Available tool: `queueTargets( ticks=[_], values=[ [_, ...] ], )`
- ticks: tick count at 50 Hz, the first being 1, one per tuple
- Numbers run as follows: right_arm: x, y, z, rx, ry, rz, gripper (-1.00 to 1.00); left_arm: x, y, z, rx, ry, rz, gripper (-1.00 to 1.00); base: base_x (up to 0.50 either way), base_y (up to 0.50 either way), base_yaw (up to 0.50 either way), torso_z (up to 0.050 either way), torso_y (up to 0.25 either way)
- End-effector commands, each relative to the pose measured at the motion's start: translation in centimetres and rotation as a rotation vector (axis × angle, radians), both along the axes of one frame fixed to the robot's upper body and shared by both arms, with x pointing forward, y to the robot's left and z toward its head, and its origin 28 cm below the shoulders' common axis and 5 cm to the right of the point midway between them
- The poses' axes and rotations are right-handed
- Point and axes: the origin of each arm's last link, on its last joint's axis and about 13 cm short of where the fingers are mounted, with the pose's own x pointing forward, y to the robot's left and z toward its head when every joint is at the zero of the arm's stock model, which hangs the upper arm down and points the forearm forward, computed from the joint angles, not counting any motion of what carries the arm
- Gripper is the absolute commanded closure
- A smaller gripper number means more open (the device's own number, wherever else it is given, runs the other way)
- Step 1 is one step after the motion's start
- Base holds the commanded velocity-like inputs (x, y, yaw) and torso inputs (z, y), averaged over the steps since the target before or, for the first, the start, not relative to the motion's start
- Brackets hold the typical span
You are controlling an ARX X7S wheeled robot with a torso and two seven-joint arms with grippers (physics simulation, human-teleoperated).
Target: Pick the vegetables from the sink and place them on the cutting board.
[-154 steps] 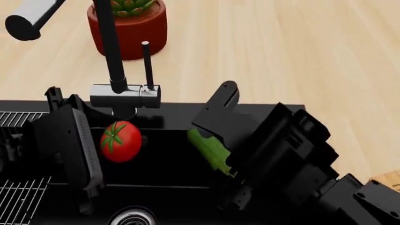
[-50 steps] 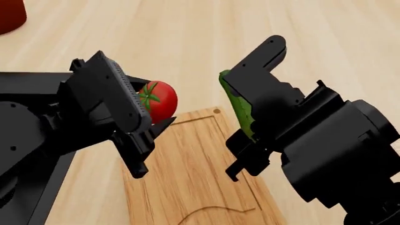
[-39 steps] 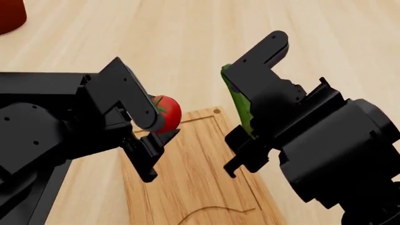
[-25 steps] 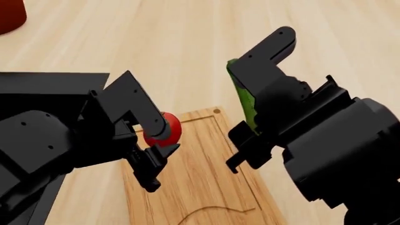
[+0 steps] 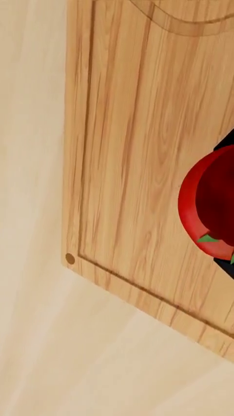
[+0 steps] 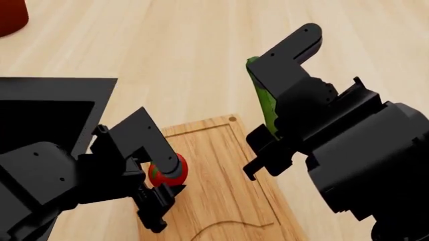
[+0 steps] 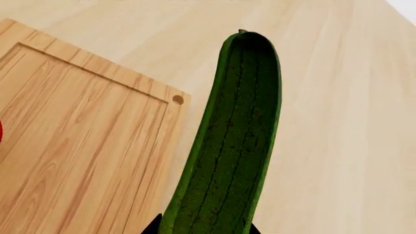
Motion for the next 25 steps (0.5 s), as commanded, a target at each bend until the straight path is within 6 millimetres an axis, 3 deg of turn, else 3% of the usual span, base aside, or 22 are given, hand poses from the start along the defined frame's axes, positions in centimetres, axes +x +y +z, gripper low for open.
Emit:
queueTargets(
  ticks=[1, 15, 16, 25],
  values=[
    [0.08, -0.10, 0.35, -0.001, -0.022, -0.006, 1.00, -0.39, 0.19, -0.87, 0.015, 0.036, 0.003, 1.00, 0.00, 0.00, 0.00, 0.000, 0.000],
    [0.12, -0.15, 0.08, 0.004, -0.020, -0.008, 1.00, -0.68, 0.45, -1.32, 0.041, 0.048, -0.009, 1.00, 0.00, 0.00, 0.00, 0.000, 0.000],
    [0.13, -0.14, 0.09, 0.005, -0.021, -0.008, 1.00, -0.68, 0.45, -1.32, 0.041, 0.048, -0.009, -1.00, 0.00, 0.00, 0.00, 0.000, 0.000],
    [-0.01, -0.21, 0.21, 0.006, -0.022, -0.010, 1.00, -0.53, 0.39, -0.91, 0.036, 0.022, -0.012, -1.00, 0.00, 0.00, 0.00, 0.000, 0.000]
  ],
)
